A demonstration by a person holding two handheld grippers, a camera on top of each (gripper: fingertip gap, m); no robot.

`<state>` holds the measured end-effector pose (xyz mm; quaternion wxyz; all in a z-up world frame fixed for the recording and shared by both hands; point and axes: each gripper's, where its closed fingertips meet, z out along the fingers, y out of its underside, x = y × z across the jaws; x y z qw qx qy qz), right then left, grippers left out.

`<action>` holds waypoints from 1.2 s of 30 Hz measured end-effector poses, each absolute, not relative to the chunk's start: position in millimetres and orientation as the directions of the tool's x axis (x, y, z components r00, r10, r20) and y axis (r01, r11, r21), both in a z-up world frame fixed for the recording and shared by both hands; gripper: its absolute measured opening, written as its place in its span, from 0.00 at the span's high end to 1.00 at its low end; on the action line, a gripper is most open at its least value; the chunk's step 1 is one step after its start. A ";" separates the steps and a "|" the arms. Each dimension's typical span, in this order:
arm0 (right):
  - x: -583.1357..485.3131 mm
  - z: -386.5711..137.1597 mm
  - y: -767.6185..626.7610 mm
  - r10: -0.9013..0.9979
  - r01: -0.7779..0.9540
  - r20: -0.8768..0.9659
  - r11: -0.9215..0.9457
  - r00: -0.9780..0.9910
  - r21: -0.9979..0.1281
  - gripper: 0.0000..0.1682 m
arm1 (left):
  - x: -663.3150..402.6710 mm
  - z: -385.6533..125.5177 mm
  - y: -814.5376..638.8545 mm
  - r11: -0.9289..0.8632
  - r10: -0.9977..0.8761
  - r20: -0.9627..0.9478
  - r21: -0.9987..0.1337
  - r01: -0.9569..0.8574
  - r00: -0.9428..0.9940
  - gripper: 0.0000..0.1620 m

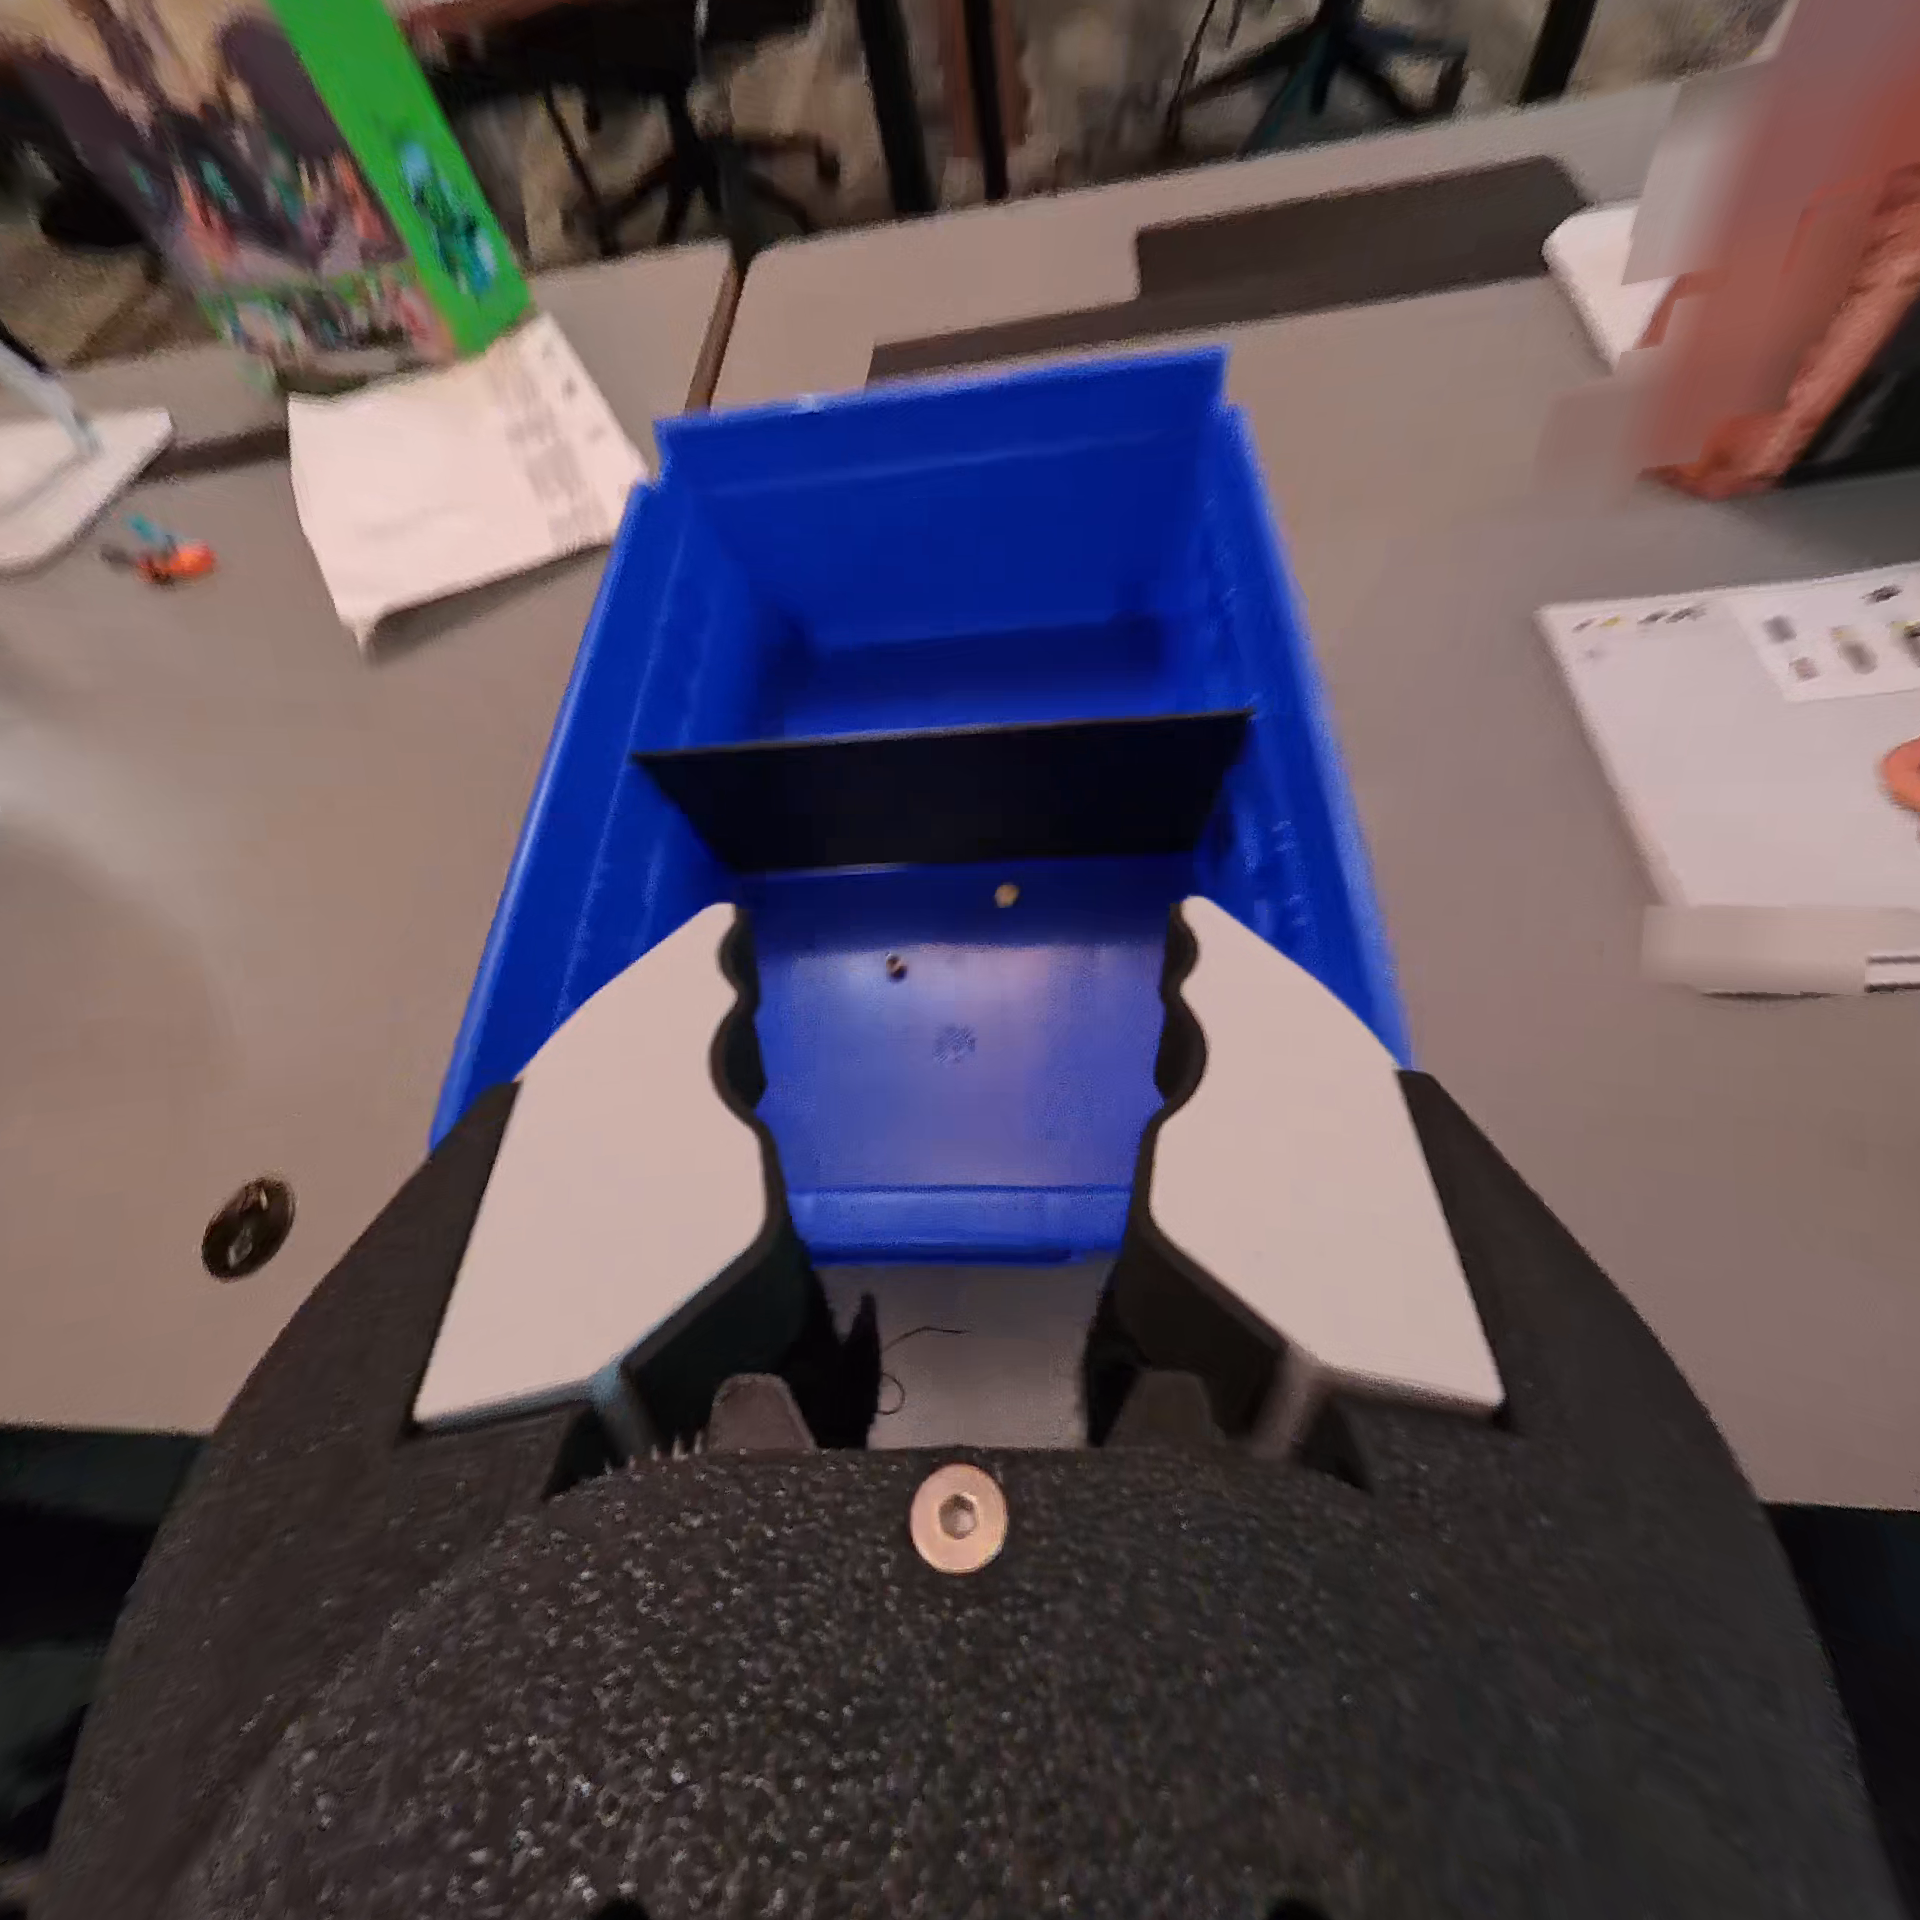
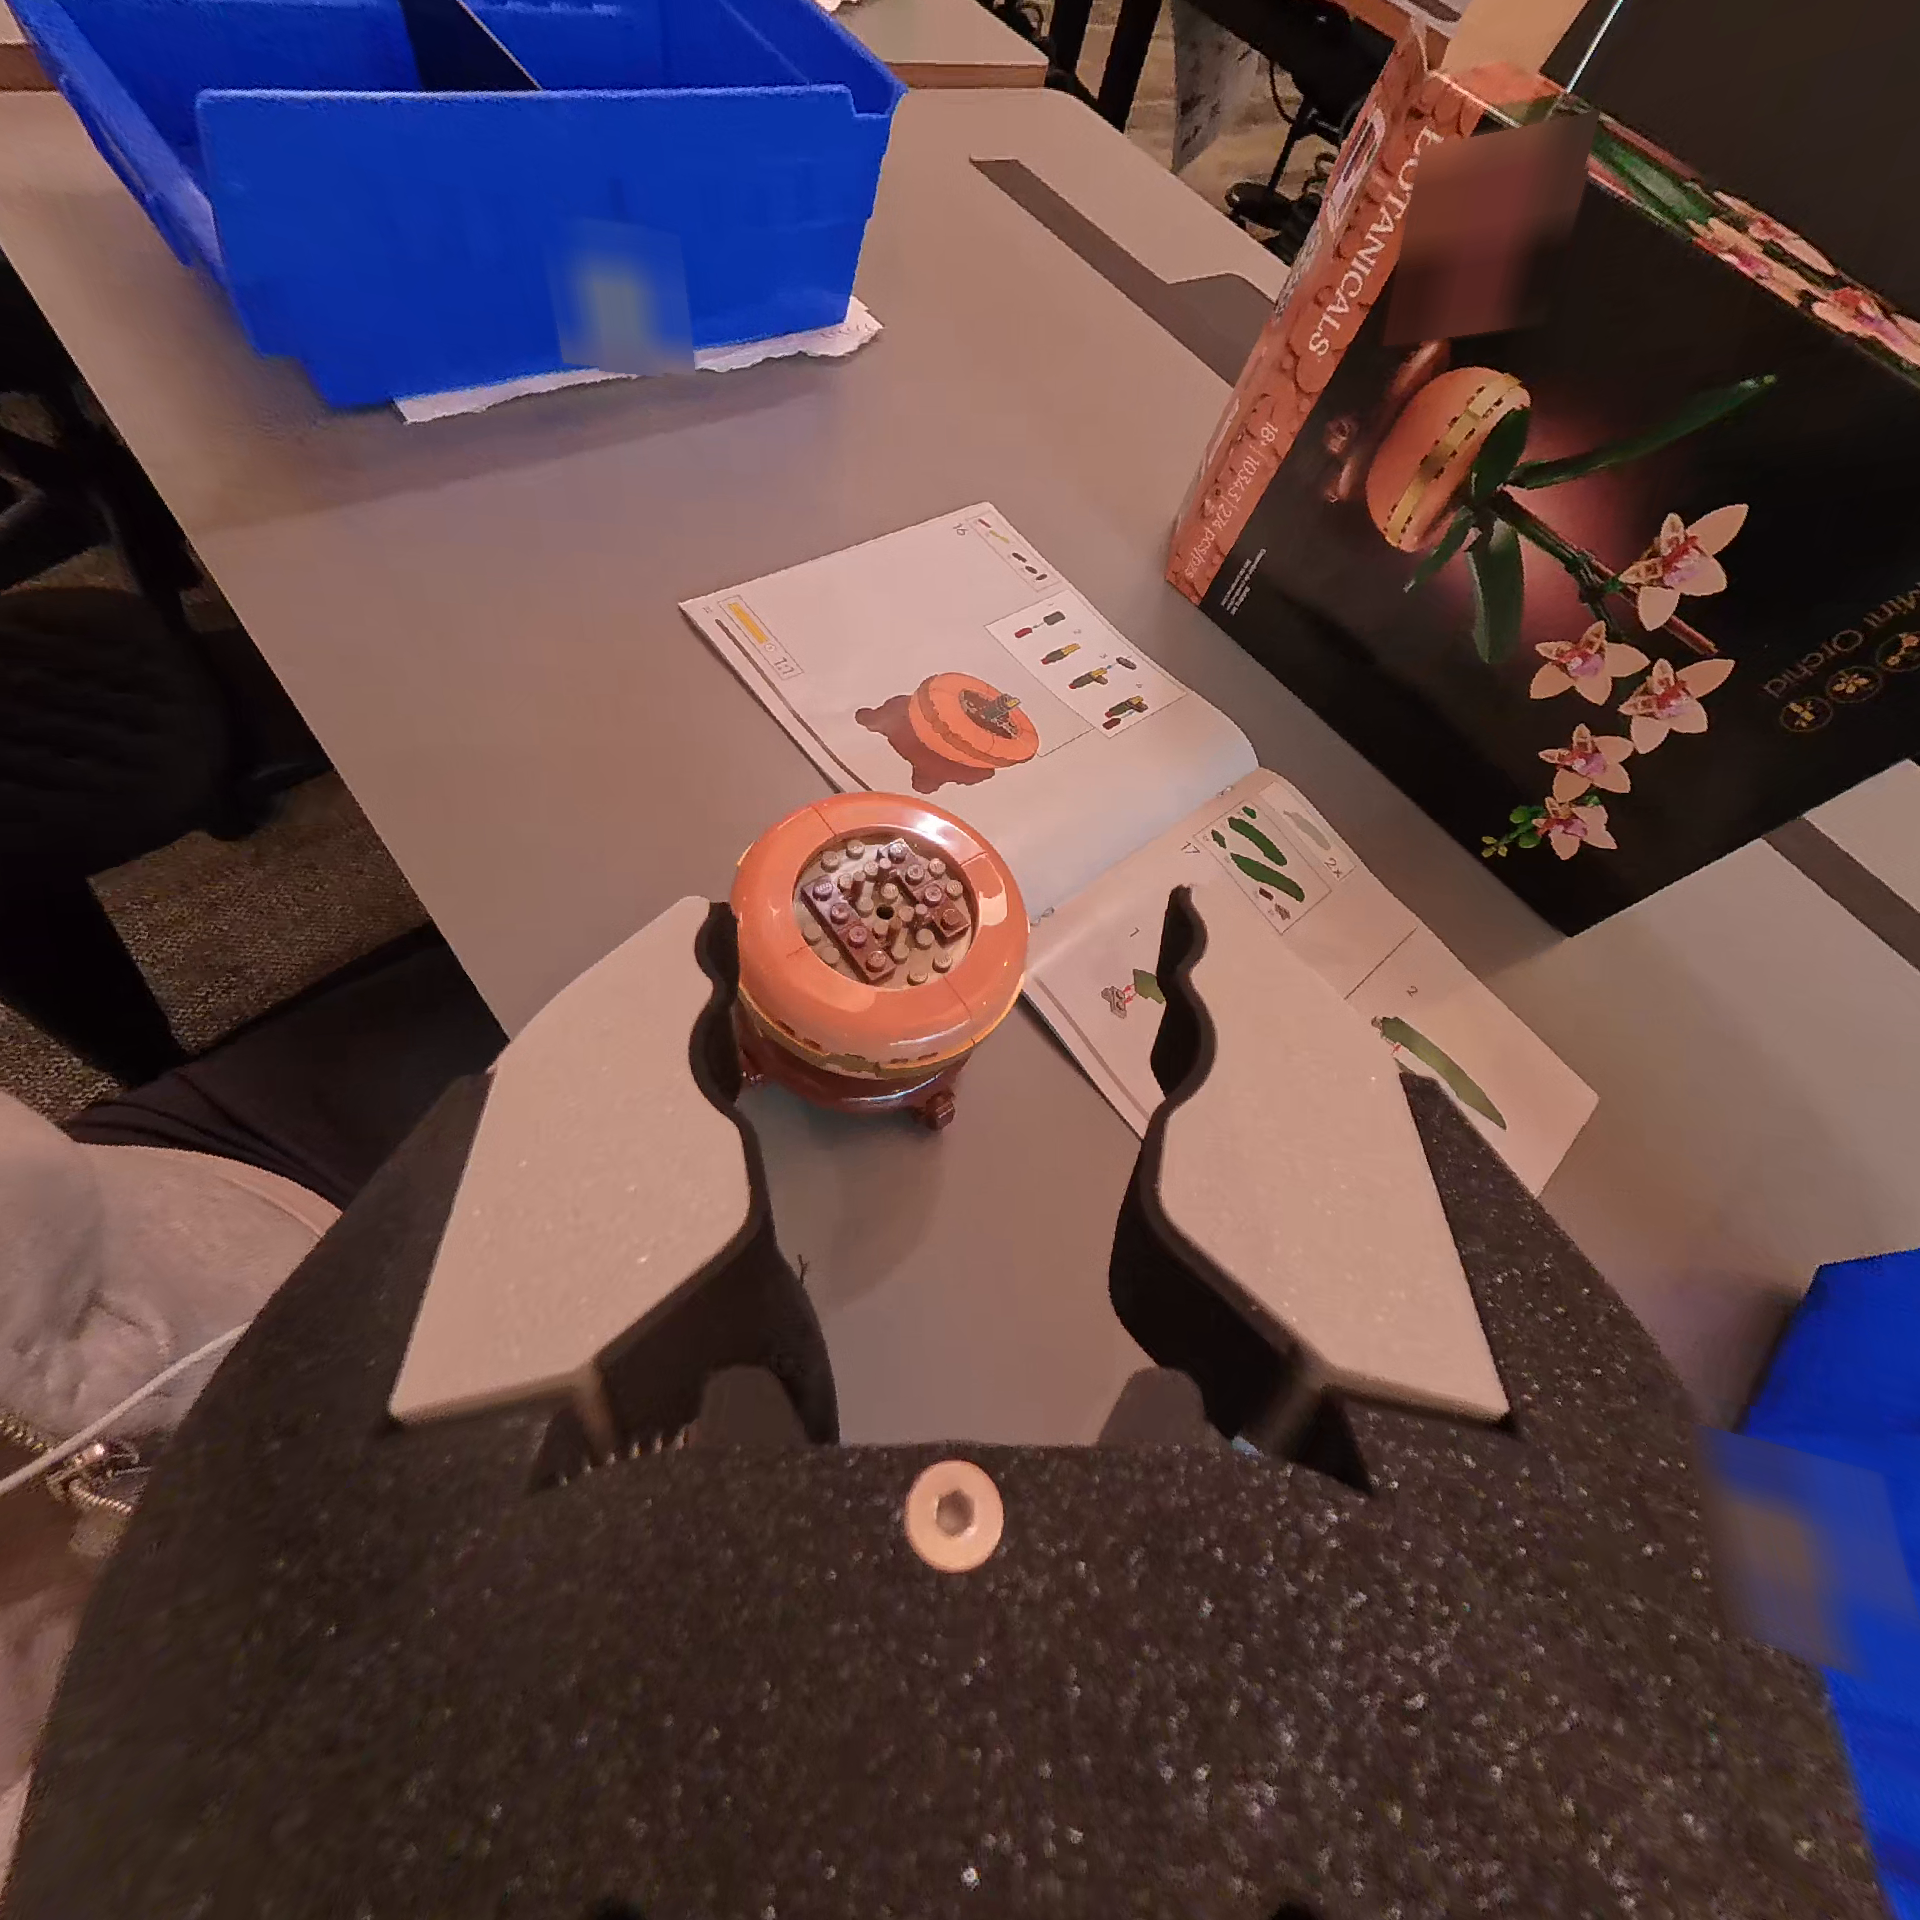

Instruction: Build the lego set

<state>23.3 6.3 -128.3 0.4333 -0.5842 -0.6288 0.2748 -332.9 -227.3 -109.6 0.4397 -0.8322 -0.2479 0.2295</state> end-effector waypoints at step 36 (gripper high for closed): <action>44.4 -133.7 36.1 0.962 0.537 0.229 0.115 0.151 -0.836 0.54 | -369.1 -172.7 -215.5 -0.625 0.600 -0.141 -0.697 0.352 0.788 0.98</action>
